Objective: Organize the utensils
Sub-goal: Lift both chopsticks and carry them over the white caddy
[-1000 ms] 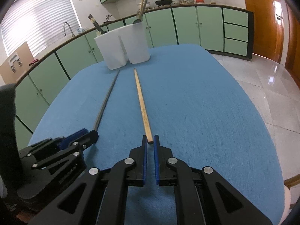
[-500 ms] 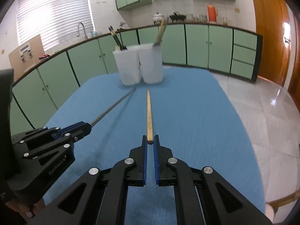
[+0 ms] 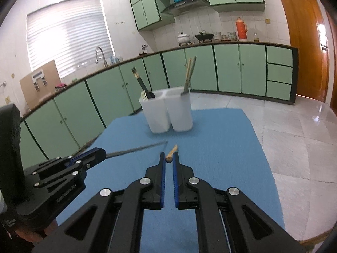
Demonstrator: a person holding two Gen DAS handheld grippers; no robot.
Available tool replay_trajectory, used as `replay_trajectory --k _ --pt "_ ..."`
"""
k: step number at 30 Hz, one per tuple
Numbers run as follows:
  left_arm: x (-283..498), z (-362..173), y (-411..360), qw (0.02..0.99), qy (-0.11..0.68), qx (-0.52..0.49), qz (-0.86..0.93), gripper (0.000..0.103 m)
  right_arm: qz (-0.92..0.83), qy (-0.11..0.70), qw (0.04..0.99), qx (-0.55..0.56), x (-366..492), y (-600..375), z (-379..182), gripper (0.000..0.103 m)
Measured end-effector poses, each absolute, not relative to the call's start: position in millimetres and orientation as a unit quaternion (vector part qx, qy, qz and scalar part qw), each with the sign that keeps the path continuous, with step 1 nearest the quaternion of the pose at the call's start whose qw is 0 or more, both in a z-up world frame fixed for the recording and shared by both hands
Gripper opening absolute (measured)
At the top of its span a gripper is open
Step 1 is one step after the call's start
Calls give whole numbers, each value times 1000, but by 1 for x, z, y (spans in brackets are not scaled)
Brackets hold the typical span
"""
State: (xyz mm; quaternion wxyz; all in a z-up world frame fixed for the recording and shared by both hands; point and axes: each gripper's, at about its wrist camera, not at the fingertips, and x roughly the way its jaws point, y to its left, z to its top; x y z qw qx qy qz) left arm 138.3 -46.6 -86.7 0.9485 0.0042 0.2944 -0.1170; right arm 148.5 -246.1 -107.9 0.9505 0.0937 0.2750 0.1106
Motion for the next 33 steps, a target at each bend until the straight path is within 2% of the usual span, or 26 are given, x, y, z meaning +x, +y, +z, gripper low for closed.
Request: replay_trajectory --k 15,33 --pt "171 -15 -28 958 249 -23 -142 4 155 258 950 84 191 -250 -42 6" --pt "215 29 -21 964 217 -25 -151 4 196 248 947 51 236 -237 7 6"
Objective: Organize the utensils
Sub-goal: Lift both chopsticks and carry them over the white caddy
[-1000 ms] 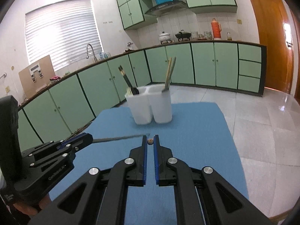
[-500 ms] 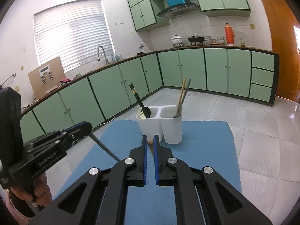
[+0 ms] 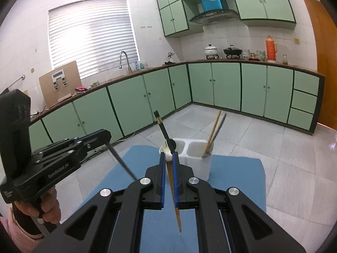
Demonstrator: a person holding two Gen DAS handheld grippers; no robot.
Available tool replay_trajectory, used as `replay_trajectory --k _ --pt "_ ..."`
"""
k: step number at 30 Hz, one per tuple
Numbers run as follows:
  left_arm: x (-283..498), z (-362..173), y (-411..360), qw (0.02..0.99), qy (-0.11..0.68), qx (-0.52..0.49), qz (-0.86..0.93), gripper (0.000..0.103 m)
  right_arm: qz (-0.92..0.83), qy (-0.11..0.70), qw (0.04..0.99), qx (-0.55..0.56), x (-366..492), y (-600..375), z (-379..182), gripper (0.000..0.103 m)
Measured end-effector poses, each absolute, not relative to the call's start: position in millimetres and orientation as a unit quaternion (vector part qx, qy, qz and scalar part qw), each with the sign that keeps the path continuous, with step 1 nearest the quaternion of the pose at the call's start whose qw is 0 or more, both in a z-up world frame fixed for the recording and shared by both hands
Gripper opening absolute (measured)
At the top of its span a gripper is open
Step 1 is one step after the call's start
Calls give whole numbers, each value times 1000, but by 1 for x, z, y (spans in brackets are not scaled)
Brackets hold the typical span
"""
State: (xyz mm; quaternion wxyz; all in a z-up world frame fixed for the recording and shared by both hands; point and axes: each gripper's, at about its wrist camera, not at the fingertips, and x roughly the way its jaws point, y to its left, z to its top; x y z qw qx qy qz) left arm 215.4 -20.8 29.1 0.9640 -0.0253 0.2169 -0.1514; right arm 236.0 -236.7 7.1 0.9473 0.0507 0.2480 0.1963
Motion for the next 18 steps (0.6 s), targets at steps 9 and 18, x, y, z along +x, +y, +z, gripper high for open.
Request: replay_trajectory --k 9,18 --pt "256 69 -26 969 188 -20 -159 4 207 229 950 48 279 -234 47 6" --pt "300 106 -34 973 161 -16 -162 4 210 201 956 38 321 -231 91 6"
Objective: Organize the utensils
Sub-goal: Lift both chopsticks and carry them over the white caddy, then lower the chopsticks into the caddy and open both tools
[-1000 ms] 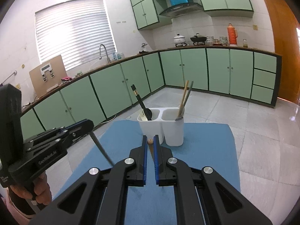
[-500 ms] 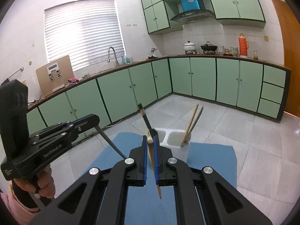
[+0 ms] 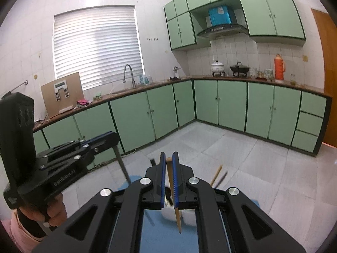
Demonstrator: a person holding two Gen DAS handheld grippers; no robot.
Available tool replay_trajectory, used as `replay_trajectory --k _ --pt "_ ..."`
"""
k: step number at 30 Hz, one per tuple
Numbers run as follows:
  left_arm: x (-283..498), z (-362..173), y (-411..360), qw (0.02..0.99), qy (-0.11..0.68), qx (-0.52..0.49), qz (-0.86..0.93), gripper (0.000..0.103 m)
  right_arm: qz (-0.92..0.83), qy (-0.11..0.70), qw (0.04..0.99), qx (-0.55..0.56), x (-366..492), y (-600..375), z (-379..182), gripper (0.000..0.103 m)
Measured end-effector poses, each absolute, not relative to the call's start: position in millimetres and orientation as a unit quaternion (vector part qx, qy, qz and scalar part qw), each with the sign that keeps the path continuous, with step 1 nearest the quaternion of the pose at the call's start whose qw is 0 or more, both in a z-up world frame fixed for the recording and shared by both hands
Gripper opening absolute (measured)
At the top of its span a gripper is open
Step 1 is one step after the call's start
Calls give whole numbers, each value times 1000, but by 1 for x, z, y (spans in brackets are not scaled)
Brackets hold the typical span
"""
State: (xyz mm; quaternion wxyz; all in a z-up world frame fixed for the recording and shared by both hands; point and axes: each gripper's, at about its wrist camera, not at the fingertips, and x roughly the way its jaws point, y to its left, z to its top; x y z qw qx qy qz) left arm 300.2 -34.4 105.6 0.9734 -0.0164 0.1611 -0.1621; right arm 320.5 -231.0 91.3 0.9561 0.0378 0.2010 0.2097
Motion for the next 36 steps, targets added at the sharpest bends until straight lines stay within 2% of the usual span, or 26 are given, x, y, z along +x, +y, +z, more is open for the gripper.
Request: replay_trajectory --k 9,18,21,33,36 --pt "354 109 -53 977 153 -7 -150 4 191 193 962 38 374 -225 100 6" --pt "390 57 -56 973 193 9 -123 4 180 223 956 64 409 -227 39 6" --pt "394 43 -54 973 201 13 -117 0 175 231 955 69 411 -227 20 6" --pt "389 23 -42 968 220 3 -117 0 168 259 947 91 403 -238 -24 7" --pt "379 19 -37 969 219 1 -116 3 165 257 948 94 394 -242 -31 9"
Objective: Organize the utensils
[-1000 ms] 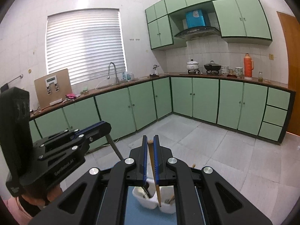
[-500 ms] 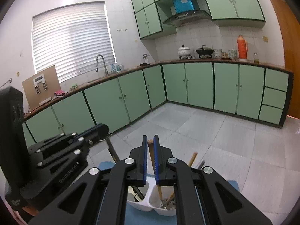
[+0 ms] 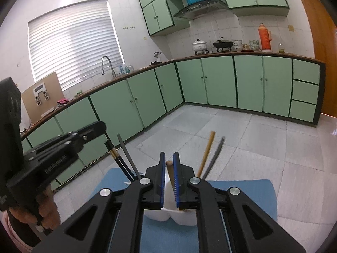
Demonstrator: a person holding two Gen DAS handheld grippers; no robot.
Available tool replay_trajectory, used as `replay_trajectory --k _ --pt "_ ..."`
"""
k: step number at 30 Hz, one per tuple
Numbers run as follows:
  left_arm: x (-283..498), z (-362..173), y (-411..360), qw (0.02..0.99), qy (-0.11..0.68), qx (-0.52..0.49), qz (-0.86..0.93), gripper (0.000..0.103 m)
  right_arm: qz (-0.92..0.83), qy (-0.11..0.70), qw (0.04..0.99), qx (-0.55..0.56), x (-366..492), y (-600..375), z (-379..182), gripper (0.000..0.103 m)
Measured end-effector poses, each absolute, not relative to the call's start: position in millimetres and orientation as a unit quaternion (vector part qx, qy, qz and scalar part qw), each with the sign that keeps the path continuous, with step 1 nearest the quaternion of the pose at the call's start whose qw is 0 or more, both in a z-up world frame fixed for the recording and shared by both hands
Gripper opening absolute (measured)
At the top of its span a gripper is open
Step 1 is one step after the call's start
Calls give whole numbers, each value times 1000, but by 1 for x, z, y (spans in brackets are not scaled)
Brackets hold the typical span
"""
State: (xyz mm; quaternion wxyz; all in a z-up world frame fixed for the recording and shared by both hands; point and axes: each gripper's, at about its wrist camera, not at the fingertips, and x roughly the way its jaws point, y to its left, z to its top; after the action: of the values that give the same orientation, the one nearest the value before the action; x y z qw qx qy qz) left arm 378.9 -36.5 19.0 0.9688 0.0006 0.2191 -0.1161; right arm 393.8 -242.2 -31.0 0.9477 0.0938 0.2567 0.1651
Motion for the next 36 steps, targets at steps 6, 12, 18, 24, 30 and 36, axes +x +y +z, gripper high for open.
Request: replay_trajectory --k 6,12,18,24,30,36 --pt "361 5 -25 967 228 -18 -115 4 157 254 948 107 372 -254 -45 31" --pt "337 -10 -17 966 233 -30 -111 29 151 239 951 126 347 -270 -47 43" --pt "297 -24 -10 967 229 -30 -105 55 145 239 952 129 309 -280 -58 56" --pt "244 -43 -6 970 227 -17 -86 82 131 250 952 119 258 -273 -74 74" --pt "202 -51 -7 973 220 3 -65 91 115 258 954 100 220 -258 -82 88" --pt "179 -40 -10 974 216 7 -67 95 106 253 958 79 201 -243 -71 95"
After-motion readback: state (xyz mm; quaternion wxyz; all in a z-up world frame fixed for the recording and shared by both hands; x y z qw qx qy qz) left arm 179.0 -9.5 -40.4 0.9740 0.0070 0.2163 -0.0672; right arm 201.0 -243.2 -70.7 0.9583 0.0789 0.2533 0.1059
